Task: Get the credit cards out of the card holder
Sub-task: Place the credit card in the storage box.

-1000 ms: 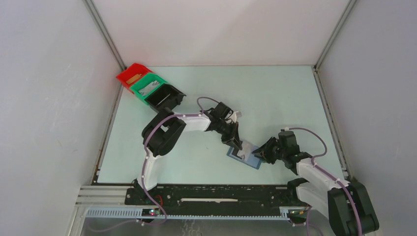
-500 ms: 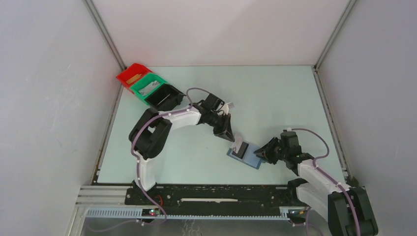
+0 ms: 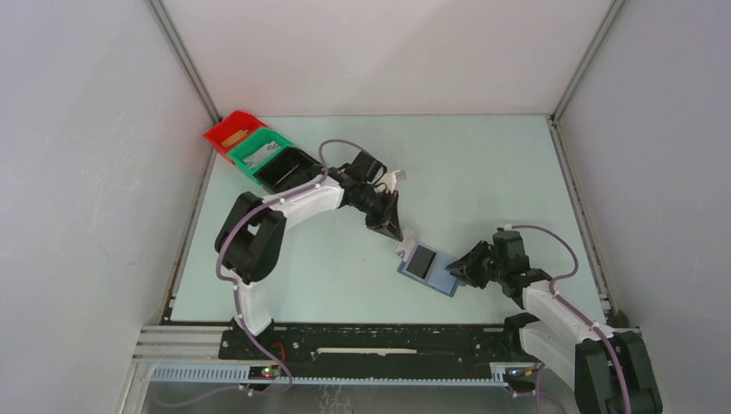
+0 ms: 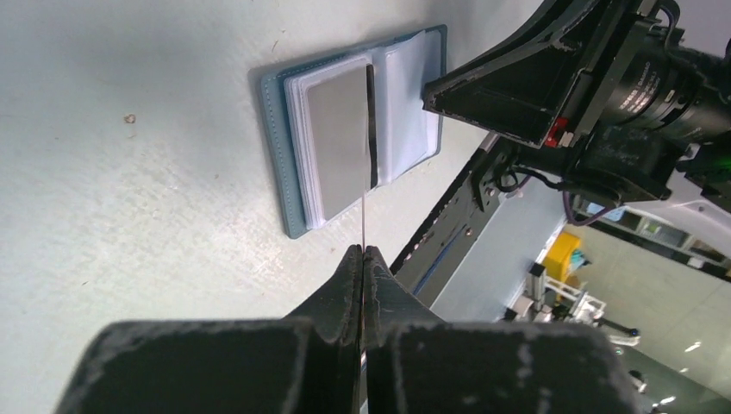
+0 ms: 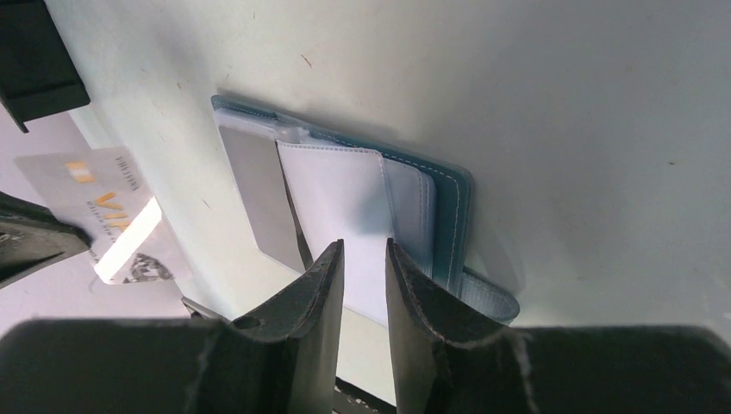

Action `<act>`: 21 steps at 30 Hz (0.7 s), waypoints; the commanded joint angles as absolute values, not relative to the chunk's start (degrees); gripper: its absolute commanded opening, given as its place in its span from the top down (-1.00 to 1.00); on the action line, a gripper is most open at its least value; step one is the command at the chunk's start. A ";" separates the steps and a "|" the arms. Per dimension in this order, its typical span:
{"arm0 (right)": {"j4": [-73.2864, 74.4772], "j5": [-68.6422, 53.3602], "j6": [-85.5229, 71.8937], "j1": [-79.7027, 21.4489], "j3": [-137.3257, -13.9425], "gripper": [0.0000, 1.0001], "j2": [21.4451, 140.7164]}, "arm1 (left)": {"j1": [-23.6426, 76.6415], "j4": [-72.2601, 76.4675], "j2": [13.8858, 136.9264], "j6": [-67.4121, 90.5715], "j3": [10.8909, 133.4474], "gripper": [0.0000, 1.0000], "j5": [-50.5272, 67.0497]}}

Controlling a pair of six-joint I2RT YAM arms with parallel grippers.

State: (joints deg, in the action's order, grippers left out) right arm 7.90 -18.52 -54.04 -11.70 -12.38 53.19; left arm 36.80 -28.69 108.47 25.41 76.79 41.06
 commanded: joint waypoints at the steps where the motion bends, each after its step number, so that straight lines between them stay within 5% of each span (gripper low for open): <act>1: 13.47 -15.92 -51.10 -11.29 -12.91 0.32 52.48 | 35.79 -37.18 104.77 16.50 83.00 1.00 39.65; 21: 15.76 -22.01 -44.58 -7.60 -18.02 0.31 55.23 | 10.78 -53.73 96.97 0.32 96.24 1.00 31.59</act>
